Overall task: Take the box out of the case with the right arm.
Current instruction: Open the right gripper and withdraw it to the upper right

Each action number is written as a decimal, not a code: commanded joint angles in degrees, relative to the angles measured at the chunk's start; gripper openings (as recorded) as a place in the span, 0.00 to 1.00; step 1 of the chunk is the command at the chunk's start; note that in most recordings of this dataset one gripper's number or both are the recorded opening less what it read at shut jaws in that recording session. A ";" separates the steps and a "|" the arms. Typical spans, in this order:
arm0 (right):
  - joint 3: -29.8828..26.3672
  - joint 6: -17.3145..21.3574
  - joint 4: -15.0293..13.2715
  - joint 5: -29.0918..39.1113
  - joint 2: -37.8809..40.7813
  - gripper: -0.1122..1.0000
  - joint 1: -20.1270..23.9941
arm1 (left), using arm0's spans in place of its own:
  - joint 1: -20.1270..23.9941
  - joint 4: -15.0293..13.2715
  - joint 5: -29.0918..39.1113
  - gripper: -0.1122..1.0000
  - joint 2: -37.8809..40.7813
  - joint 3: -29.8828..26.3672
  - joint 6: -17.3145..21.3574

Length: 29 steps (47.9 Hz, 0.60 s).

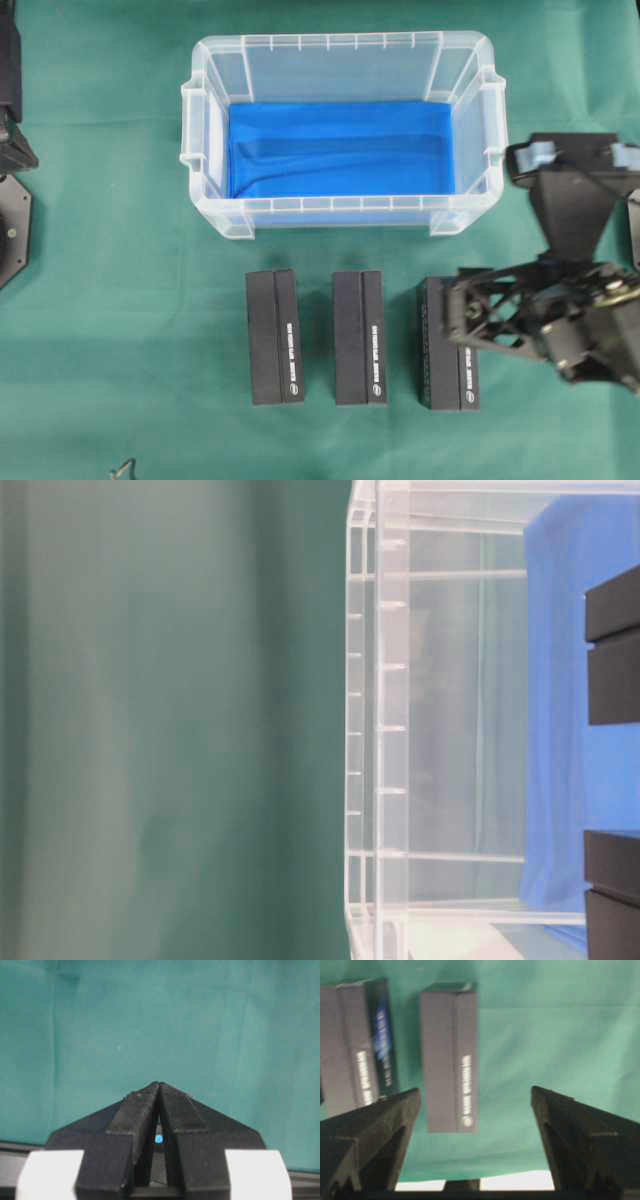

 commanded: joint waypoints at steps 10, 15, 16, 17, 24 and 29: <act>8.44 2.46 0.00 -0.53 -10.28 0.89 2.64 | 0.18 0.00 -0.44 0.10 0.00 -0.97 0.18; 11.60 4.22 0.00 -0.18 -13.71 0.89 3.87 | 0.18 0.09 -0.35 0.10 0.00 -1.05 0.18; 12.13 4.57 0.00 0.00 -14.50 0.89 4.13 | 0.18 0.09 -0.35 0.10 0.00 -1.05 0.18; 12.57 4.75 0.09 0.18 -15.12 0.89 4.31 | 0.18 0.00 -0.35 0.10 0.00 -1.05 0.18; 14.68 5.98 0.09 1.85 -18.02 0.89 5.45 | 0.18 0.18 -0.44 0.10 0.00 -1.05 0.35; 14.94 5.80 0.09 2.46 -18.54 0.89 5.45 | 0.18 0.09 -0.44 0.10 0.00 -1.05 0.88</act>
